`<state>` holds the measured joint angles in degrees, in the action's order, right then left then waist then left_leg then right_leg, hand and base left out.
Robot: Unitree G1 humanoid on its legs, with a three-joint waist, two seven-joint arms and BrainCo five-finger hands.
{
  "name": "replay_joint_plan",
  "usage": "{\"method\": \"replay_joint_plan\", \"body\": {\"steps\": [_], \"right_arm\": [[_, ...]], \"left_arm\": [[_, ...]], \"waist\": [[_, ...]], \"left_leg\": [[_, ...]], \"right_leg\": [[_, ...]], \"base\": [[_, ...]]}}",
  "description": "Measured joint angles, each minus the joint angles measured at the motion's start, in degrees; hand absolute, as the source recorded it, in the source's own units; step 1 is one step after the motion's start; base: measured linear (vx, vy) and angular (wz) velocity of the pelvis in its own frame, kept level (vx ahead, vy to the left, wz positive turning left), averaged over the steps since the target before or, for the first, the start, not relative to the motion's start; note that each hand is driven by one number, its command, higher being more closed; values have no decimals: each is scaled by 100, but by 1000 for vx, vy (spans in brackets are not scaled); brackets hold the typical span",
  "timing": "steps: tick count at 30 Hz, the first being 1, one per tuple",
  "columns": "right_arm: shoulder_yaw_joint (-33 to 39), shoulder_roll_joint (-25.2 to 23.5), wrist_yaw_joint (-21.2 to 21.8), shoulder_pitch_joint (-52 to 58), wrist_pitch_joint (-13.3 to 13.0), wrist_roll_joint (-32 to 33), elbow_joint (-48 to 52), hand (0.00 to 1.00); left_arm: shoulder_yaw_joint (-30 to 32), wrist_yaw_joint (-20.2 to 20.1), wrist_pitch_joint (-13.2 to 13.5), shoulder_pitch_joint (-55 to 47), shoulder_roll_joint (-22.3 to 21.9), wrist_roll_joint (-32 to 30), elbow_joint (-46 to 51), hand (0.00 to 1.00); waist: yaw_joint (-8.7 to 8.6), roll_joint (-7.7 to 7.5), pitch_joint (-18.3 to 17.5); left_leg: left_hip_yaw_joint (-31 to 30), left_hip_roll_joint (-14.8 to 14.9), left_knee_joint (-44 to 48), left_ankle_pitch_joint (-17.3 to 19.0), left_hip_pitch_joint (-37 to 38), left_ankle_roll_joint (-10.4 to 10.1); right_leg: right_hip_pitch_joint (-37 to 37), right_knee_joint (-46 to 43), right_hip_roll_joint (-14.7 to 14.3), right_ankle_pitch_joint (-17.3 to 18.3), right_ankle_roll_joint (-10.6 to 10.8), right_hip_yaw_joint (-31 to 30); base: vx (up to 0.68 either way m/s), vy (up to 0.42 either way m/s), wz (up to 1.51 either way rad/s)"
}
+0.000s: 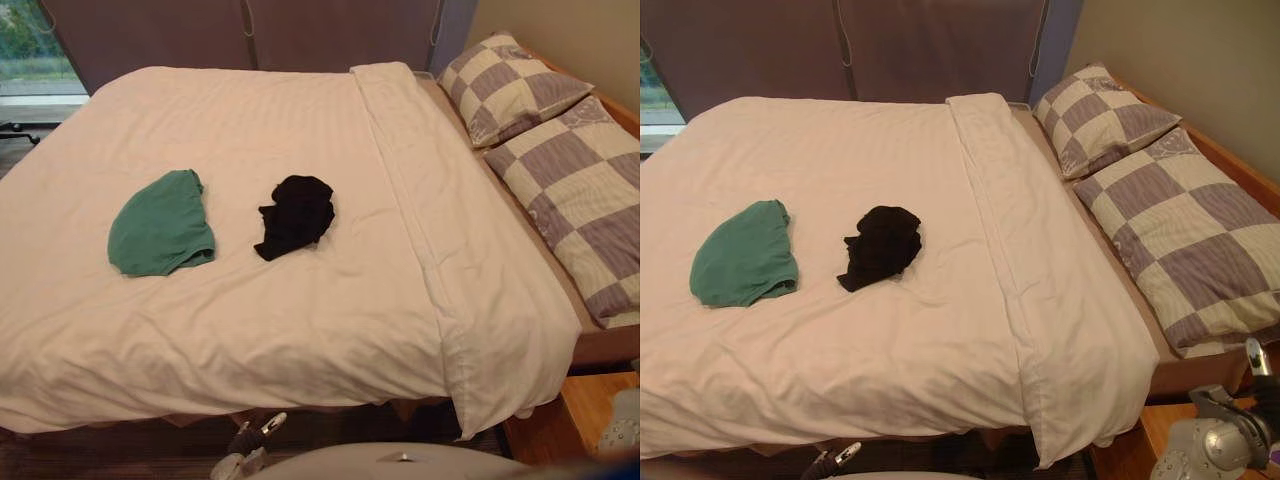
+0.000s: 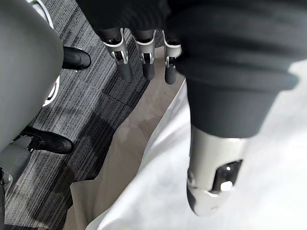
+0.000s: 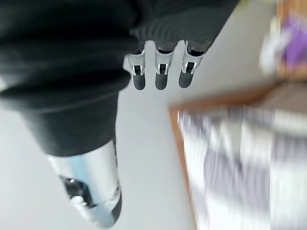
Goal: Tidy the bed and pick cloth on bed and put in laundry
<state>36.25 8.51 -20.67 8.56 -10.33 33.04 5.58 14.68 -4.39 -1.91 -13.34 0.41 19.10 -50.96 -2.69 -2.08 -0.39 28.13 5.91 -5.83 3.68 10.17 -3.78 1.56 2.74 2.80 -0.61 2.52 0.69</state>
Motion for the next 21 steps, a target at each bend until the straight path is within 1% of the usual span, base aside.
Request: {"method": "replay_joint_plan", "body": {"steps": [1,3,4,5,6,7,8,10,11,12,13,16,18,19,21], "right_arm": [[-201,61,380,-38,5,311,0,100],[-736,153,1233,-222,115,1031,-65,100],[-863,153,1364,-274,130,1152,-115,100],[-1159,152,1581,-457,188,1363,-316,100],[-1467,148,1674,-674,242,1553,-610,100],[-1616,143,1697,-772,252,1619,-770,100],[-1847,106,1696,-935,255,1773,-1055,100],[-2056,86,1667,-1289,240,1971,-1420,100],[-2109,88,1597,-1648,182,2030,-1599,100],[-2106,107,1525,-2055,90,2086,-1761,100],[-2105,117,1476,-2258,41,2090,-1866,100],[-2095,248,1229,-3296,-99,2366,-2416,100],[-2093,385,1136,-3671,-134,2563,-2567,100],[-2095,381,1125,-3782,-140,2626,-2571,100],[-2101,367,1081,-3879,-144,2657,-2569,100]], "left_arm": [[-3,3,-1,0,3,0,0,0],[-57,23,-5,-3,21,-1,-4,0],[-92,29,-5,-4,32,-3,-4,0],[-144,55,-4,-7,46,-4,-7,0],[-208,65,-2,-14,69,-2,-12,0],[-257,66,-2,-12,86,1,-16,0],[-375,62,-1,22,121,15,-25,0],[-580,52,-10,119,225,75,-24,0],[-678,39,-18,220,238,205,-37,0],[-712,-5,-18,389,260,285,-120,0],[-734,-25,-21,470,272,286,-177,0],[-802,-57,-52,886,324,415,-205,0],[-803,-48,-82,1151,306,458,-144,0],[-803,-39,-99,1233,292,461,-92,0],[-808,-31,-110,1320,240,494,45,0]], "waist": [[3,-1,-6],[37,24,-22],[44,15,-21],[66,22,-21],[103,51,-8],[137,77,18],[211,91,56],[250,141,120],[275,185,304],[288,249,576],[296,265,693],[333,301,1370],[371,372,1763],[370,409,1922],[380,463,2105]], "left_leg": [[-36,-3,1,-5,-3,2],[-137,-12,1,-13,2,5],[-179,-14,1,-17,-3,8],[-220,-16,1,-22,-13,10],[-239,-19,1,-28,-33,13],[-253,-22,1,-32,-57,16],[-306,-34,0,-55,-161,26],[-400,-70,4,-116,-404,57],[-459,-101,25,-184,-549,99],[-535,-131,31,-255,-712,135],[-556,-140,32,-287,-802,152],[-646,-166,112,-399,-1239,202],[-659,-178,241,-407,-1529,216],[-655,-186,280,-410,-1613,221],[-638,-198,311,-416,-1751,230]], "right_leg": [[22,18,8,0,0,33],[90,38,30,29,26,147],[102,34,36,41,30,178],[108,27,43,56,26,224],[97,27,47,60,27,240],[78,28,50,60,27,250],[-9,22,64,60,27,298],[-217,-11,104,59,30,375],[-399,-69,140,30,43,396],[-544,-106,171,-10,49,439],[-626,-113,180,-39,42,454],[-1035,-169,220,-152,29,454],[-1322,-320,265,-156,29,449],[-1419,-363,282,-156,30,441],[-1591,-428,301,-161,36,387]], "base": [[2,-3,15],[4,-9,24],[8,-12,26],[4,-14,17],[-3,-15,13],[-10,-19,12],[-32,-21,25],[-41,-14,27],[-69,-5,23],[-87,-8,24],[-95,-12,21],[-95,-12,12],[-90,-3,9],[-71,4,1],[-39,10,-6]]}}
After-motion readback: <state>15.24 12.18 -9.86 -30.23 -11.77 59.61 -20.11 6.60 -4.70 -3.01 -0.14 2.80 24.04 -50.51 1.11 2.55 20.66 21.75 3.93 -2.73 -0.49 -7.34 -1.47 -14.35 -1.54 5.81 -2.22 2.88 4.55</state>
